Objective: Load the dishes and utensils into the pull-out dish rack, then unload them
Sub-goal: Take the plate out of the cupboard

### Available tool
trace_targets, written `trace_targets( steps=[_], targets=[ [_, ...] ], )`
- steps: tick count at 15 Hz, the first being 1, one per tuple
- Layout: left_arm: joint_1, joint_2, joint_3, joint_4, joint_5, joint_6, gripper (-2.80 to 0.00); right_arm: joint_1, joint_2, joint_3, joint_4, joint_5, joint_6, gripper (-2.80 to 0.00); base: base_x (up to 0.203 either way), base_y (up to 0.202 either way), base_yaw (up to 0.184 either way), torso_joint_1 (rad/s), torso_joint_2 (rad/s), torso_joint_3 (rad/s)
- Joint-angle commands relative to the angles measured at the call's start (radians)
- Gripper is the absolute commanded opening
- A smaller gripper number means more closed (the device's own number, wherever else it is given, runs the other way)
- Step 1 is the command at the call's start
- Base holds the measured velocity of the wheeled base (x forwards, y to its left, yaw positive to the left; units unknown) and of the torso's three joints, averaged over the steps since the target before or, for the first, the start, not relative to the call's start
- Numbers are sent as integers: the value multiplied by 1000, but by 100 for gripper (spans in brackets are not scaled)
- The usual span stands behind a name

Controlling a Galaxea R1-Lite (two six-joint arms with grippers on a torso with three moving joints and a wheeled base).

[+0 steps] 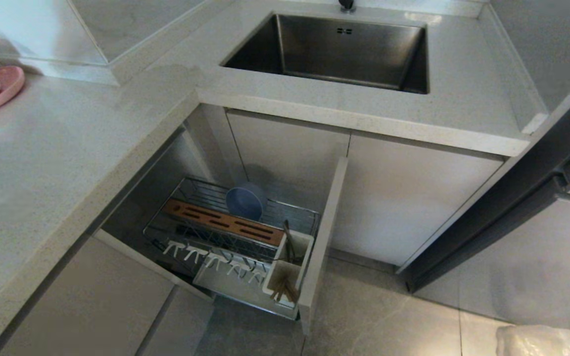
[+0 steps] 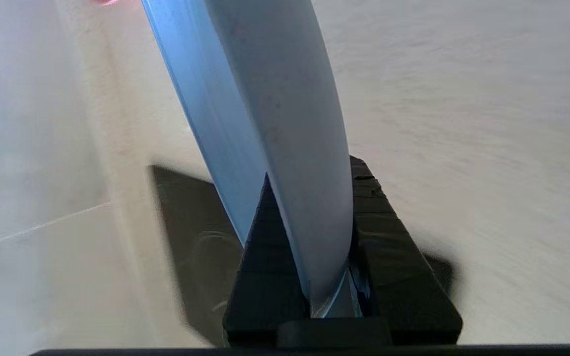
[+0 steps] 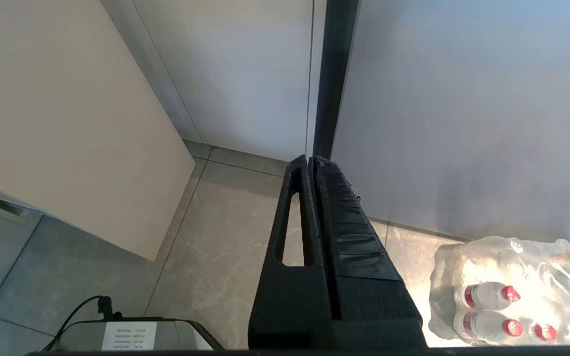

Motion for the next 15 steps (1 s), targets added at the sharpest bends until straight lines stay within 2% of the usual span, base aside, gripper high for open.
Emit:
trace_targets(
  steps=[1,3,6,9,15],
  targets=[
    [-49,32,62,-73,90,16,-280,0,1,0,0,0,0,-280,0,0,0,0,0,0],
    [-91,54,86,-120,171,33,-280,0,1,0,0,0,0,-280,0,0,0,0,0,0],
    [-125,75,111,-129,291,61,-280,0,1,0,0,0,0,-280,0,0,0,0,0,0],
    [-129,84,148,-128,316,71,-280,0,1,0,0,0,0,-280,0,0,0,0,0,0],
    [-126,95,174,-128,318,70,-280,0,1,0,0,0,0,-280,0,0,0,0,0,0]
  ],
)
